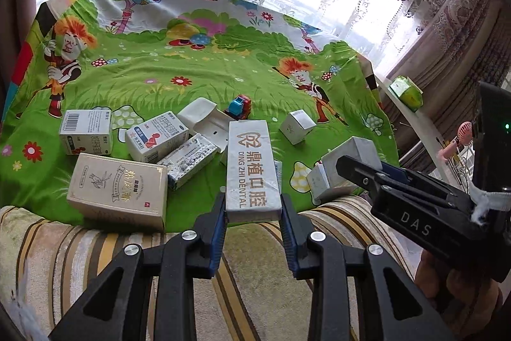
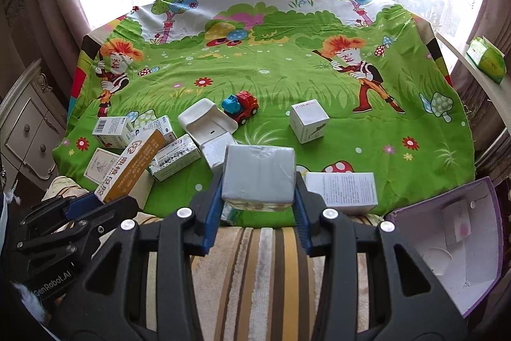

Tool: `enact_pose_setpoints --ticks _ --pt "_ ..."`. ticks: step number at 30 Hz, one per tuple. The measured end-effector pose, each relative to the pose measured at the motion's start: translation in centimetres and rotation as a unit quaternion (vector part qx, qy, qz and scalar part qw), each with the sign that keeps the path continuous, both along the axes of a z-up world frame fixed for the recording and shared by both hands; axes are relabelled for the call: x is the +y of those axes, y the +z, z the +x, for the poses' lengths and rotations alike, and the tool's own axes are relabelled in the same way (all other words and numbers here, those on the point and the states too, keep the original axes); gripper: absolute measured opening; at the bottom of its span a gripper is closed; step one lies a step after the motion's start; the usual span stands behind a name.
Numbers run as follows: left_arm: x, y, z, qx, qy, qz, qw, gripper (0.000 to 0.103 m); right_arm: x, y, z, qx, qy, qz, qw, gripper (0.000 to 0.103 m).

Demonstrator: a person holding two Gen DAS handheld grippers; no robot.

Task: Organize rigid objects
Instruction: 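Carry the dental box and wrapped cube into the purple box and open both grippers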

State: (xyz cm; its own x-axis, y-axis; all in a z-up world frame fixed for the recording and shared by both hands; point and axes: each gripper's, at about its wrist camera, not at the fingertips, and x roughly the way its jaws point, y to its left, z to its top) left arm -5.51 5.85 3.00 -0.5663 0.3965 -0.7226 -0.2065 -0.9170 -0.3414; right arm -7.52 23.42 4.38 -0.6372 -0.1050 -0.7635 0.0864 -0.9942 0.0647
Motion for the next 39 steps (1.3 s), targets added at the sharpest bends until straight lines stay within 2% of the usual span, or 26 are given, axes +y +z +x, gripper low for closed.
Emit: enact_pose_setpoints --ticks 10,22,28,35,36,39 --pt "7.1 0.4 0.5 -0.004 -0.087 -0.006 0.9962 0.033 8.6 0.6 3.5 0.003 -0.069 -0.017 0.997 0.044" --pt "14.6 0.8 1.4 -0.005 -0.175 -0.018 0.9844 0.033 18.2 -0.2 7.3 -0.003 -0.153 -0.022 0.988 0.044" --pt "17.8 0.9 1.7 -0.004 -0.212 -0.023 0.977 0.033 20.8 -0.3 8.2 -0.003 -0.179 -0.02 0.984 0.044" --pt "20.8 0.9 2.2 -0.003 -0.247 -0.022 0.9687 0.033 21.7 -0.4 8.4 0.0 -0.186 -0.021 0.982 0.045" --pt "21.1 0.9 2.2 -0.003 -0.25 -0.02 0.968 0.034 21.9 -0.4 8.4 0.0 -0.188 -0.023 0.982 0.046" --pt "21.6 0.7 2.1 -0.009 -0.255 -0.02 0.9666 0.035 22.4 -0.4 8.5 0.003 -0.195 -0.028 0.98 0.057"
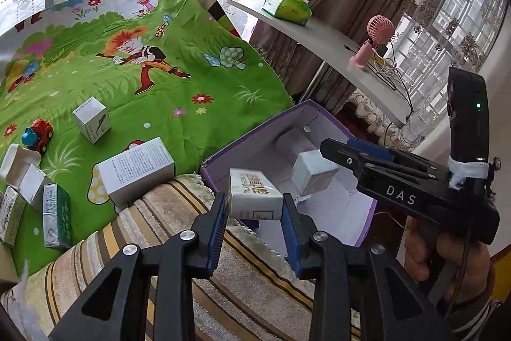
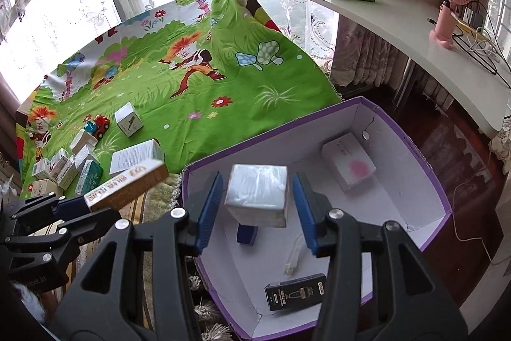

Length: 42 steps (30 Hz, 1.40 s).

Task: Organize rigid objects
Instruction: 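Carry the dental box and wrapped cube into the purple box and open both grippers, then move both open tools back over the boxes on the bed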

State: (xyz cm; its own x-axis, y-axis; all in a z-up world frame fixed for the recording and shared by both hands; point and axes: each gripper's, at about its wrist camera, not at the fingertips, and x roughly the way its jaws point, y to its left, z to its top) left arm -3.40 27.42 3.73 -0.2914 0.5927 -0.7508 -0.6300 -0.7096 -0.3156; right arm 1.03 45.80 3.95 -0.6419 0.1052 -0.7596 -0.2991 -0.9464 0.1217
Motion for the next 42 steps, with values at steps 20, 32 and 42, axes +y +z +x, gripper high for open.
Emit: enact_pose_setpoints --ticks 20,32,42 --pt "0.7 -0.8 -0.6 -0.034 -0.021 0.013 0.9991 0.063 -0.1 0.6 0.1 0.009 0.007 -0.004 1.0 0.066" --pt "-2.5 -0.1 -1.3 -0.029 0.032 0.035 0.9984 0.063 -1.6 0.7 -0.3 0.005 0.027 0.013 1.0 0.067" --pt "-7.6 0.5 -2.1 -0.01 0.097 0.041 0.9944 0.063 -4.1 0.7 -0.9 0.002 0.062 -0.007 0.998 0.067"
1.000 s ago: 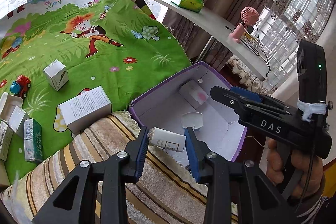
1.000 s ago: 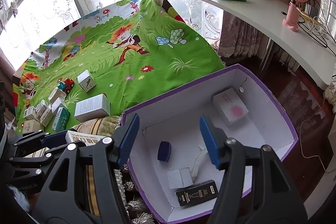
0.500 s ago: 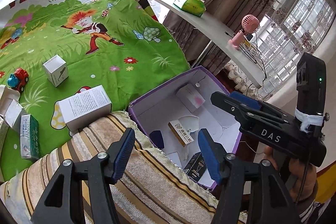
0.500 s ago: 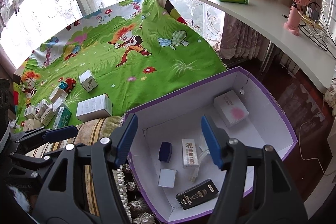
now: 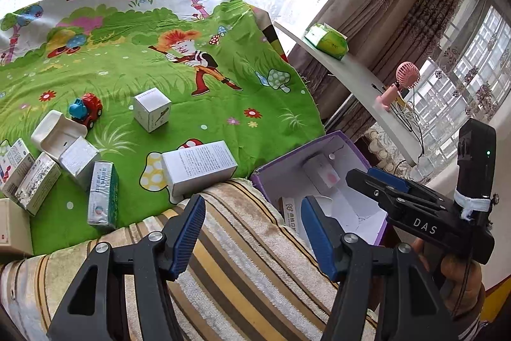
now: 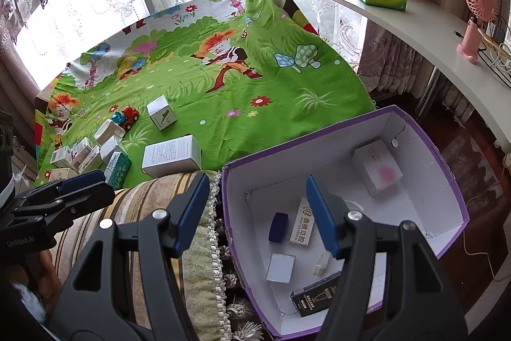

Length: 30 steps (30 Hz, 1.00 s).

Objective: Organize rigid objects

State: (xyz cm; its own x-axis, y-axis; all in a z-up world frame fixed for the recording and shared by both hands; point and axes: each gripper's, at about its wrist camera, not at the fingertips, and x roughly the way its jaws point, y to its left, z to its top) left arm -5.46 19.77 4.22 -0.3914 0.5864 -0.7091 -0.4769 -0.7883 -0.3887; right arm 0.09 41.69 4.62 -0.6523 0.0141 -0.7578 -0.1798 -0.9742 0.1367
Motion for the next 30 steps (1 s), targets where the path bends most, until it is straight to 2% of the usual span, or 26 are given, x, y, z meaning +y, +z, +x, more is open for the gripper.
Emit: enact_pose_setpoints --ticks 9,11,16,22,27,30 --pt "-5.8 0.0 -0.5 0.009 0.06 -0.005 0.9981 0.063 -2.9 -0.5 -1.0 -0.014 0.029 -0.002 0.999 0.069" --pt "-7.3 -0.2 -0.6 0.005 0.077 -0.006 0.997 0.066 -3.6 -0.6 -1.2 -0.016 0.037 -0.003 0.999 0.074" --pt "-10.9 -0.6 -0.7 0.001 0.119 -0.019 0.9927 0.084 -5.0 -1.5 -2.0 -0.028 0.051 -0.007 0.998 0.079" --pt "-14.2 -1.1 -0.9 -0.006 0.155 -0.04 0.987 0.091 -6.2 -2.7 -2.8 -0.046 0.062 -0.01 0.997 0.087" --pt "-16.5 -1.6 -1.4 -0.016 0.182 -0.064 0.981 0.101 -7.1 -3.4 -3.6 -0.058 0.074 -0.009 0.996 0.088" --pt "-17.8 -1.8 -1.8 -0.018 0.2 -0.077 0.9766 0.103 -8.0 -3.5 -4.1 -0.061 0.086 -0.006 0.994 0.088"
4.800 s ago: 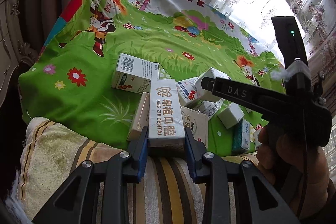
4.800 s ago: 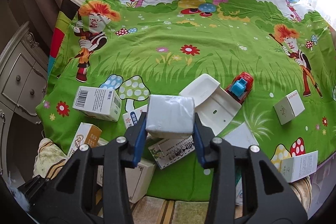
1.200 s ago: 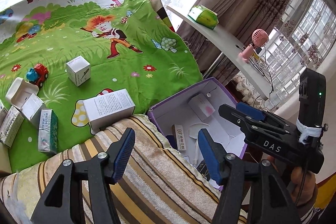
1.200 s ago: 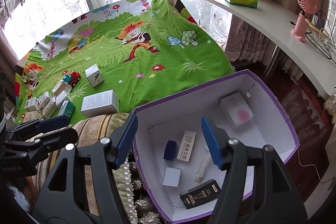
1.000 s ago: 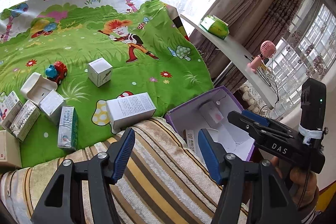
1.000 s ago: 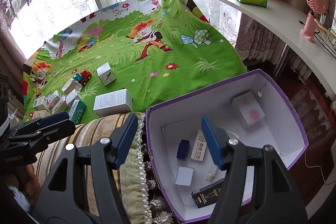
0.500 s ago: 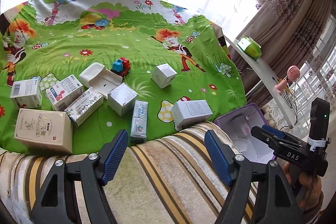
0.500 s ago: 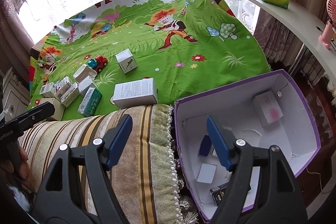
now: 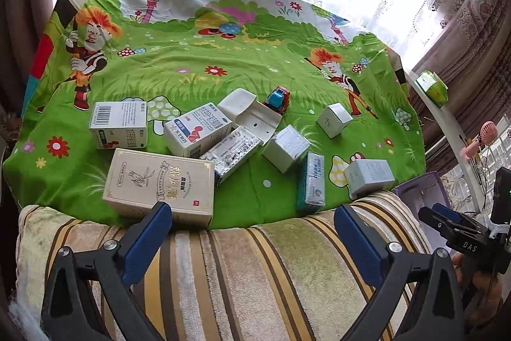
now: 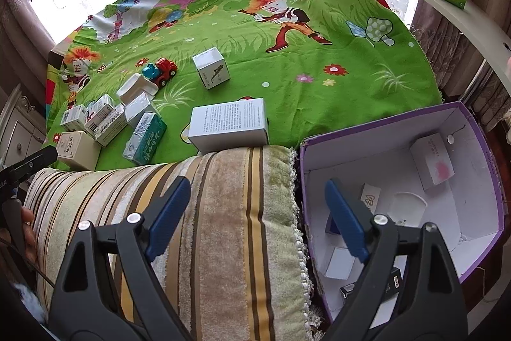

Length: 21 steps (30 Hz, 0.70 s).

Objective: Organize rigid objects

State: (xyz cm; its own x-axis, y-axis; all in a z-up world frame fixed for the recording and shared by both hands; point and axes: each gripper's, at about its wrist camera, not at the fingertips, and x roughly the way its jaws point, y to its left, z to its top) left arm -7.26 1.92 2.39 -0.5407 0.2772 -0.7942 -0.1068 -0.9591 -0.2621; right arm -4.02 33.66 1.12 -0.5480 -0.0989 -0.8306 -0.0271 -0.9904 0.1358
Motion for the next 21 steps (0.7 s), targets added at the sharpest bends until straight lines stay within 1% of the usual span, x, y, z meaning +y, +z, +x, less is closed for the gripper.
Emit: enact_pose_setpoints --ticks 7,14,17,21 --pt "-1.9 -1.1 -1.5 -0.026 0.021 -0.051 0.9981 0.103 -3.4 -0.1 -1.4 0.0 0.043 0.007 0.999 0.088" --pt "-2.7 -2.4 -2.8 -0.056 0.025 -0.071 0.9956 0.103 -7.0 0.0 -3.1 -0.001 0.082 0.016 0.997 0.088" --pt "-2.8 -2.6 -3.1 -0.058 0.026 -0.082 0.9946 0.103 -8.8 -0.1 -3.9 0.0 0.097 0.024 0.995 0.088" --pt "-3.0 -3.0 -3.8 -0.064 0.025 -0.098 0.9928 0.103 -10.8 -0.7 -5.2 -0.011 0.113 0.023 0.993 0.088"
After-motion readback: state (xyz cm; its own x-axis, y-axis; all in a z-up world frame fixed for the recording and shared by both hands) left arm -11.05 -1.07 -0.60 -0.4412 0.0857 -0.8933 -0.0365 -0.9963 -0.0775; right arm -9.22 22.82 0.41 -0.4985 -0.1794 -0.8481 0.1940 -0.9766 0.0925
